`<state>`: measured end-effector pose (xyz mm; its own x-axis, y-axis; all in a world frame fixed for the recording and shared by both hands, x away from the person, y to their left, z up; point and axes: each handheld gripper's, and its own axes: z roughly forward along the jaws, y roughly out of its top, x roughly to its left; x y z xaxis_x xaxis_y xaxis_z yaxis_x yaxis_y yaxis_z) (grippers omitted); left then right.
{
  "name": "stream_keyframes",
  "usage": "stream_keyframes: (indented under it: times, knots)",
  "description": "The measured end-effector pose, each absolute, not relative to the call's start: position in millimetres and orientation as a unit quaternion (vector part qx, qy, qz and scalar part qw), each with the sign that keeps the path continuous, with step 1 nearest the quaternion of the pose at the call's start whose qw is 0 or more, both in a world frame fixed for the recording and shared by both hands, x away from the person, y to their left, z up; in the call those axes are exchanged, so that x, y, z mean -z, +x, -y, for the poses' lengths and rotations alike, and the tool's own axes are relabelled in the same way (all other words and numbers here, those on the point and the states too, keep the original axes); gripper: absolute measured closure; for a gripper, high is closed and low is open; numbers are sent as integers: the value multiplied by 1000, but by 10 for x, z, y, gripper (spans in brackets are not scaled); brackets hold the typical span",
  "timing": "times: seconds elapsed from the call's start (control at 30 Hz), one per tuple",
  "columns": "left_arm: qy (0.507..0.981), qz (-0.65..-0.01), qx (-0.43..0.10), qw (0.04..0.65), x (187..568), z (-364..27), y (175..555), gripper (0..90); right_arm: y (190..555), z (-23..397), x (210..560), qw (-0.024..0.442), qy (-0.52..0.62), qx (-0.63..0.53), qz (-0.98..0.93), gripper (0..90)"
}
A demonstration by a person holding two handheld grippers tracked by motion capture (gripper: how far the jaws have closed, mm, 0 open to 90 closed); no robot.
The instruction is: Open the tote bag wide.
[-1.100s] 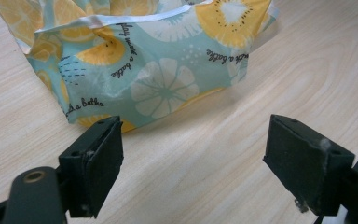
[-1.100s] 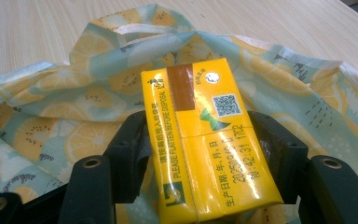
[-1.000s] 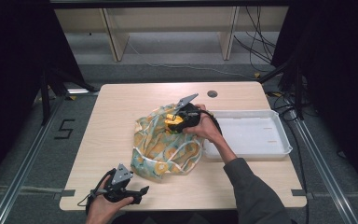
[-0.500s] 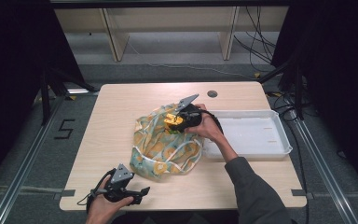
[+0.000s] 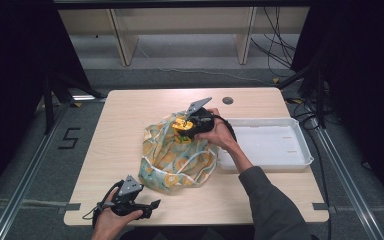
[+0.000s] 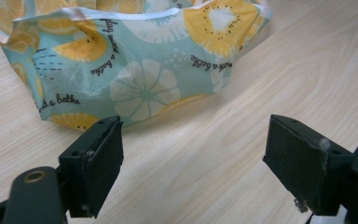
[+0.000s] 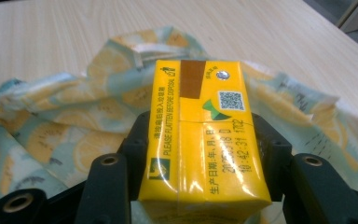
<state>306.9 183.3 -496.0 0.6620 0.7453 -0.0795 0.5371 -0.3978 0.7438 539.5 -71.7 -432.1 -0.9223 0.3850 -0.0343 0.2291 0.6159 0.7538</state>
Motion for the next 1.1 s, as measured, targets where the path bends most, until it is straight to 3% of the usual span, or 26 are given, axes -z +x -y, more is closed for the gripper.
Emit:
stream_keyframes:
  times: [0.67, 1.1]
  knots:
    - [825, -383, -133, 393, 4948, -1851, 3075, 188, 5028, 958, 3651, 107, 156, -468, -863, 517]
    - [826, -384, -139, 389, 4945, -1872, 3089, 188, 4707, 1412, 3635, 118, 172, -484, -850, 517]
